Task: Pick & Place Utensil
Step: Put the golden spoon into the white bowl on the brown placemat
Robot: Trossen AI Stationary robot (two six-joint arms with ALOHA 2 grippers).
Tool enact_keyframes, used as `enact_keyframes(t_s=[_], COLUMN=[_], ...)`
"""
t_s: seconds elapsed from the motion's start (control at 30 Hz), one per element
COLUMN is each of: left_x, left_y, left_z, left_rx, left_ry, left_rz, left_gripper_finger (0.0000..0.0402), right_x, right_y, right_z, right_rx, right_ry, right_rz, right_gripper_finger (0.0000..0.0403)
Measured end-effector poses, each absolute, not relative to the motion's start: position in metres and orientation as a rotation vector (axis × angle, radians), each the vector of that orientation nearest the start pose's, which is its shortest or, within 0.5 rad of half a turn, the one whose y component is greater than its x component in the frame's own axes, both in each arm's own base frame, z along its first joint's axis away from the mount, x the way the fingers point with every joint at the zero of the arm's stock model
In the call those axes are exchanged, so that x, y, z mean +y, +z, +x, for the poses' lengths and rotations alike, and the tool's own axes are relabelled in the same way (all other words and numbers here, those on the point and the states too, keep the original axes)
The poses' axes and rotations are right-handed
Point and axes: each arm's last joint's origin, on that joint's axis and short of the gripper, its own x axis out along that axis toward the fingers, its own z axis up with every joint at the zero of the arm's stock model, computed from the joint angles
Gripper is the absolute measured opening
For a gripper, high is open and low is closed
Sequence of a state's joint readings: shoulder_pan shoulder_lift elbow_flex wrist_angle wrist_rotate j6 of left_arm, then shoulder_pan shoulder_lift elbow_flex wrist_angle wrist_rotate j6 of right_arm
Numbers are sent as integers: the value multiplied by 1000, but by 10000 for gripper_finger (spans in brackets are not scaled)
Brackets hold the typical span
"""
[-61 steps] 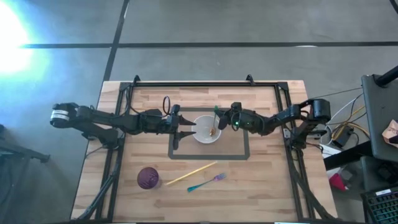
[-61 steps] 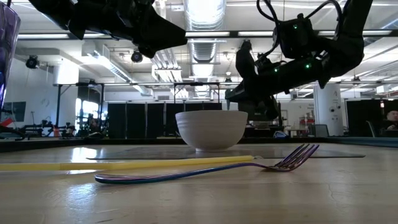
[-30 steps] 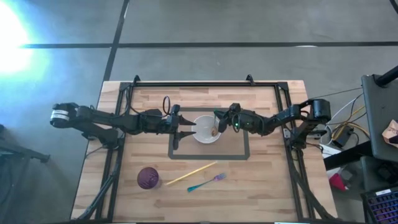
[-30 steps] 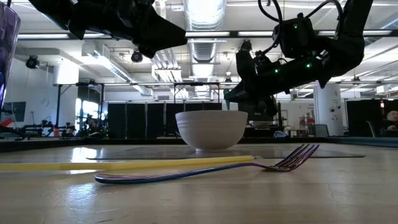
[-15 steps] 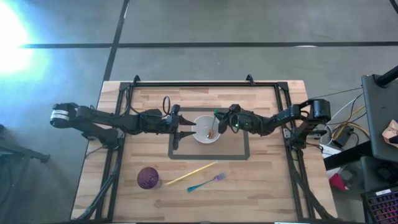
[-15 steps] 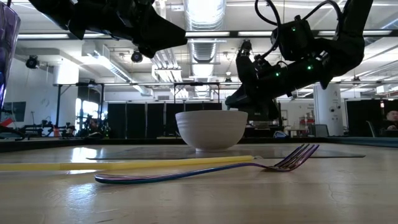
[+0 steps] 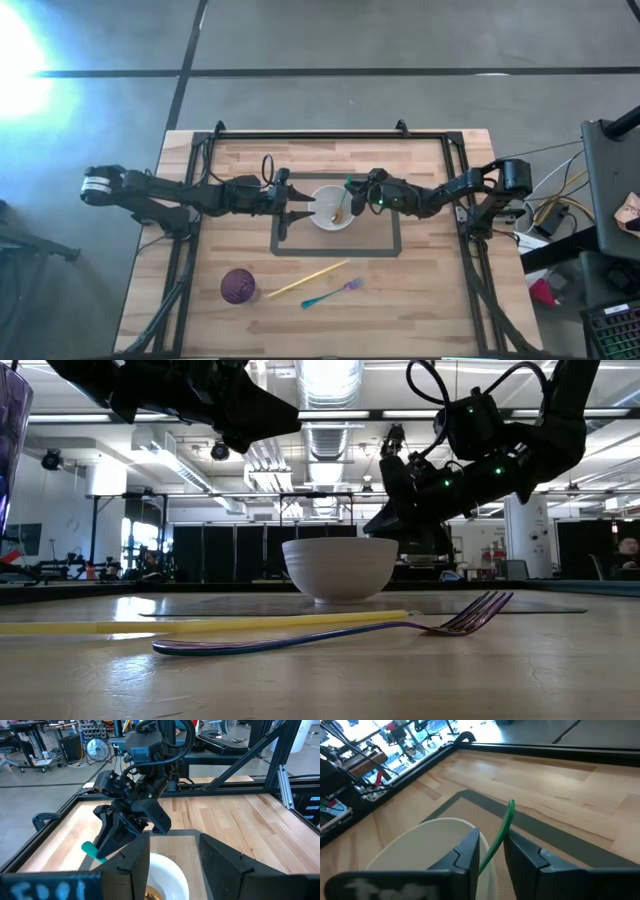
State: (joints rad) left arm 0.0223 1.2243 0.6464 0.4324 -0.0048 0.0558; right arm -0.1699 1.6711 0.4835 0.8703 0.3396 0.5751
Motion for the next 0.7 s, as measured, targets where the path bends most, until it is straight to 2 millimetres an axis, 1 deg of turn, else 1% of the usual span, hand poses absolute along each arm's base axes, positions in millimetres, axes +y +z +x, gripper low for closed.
enact_keyframes(t_s=[0.7], left_x=[6], left_y=[253], left_z=[264], left_rx=[155], left_ry=[23], left_rz=[49], left_gripper_finger=[165], right_x=[-58], right_y=[132], right_z=[278], right_rx=[168], right_ry=[-581], right_rz=[520], right_gripper_finger=[185])
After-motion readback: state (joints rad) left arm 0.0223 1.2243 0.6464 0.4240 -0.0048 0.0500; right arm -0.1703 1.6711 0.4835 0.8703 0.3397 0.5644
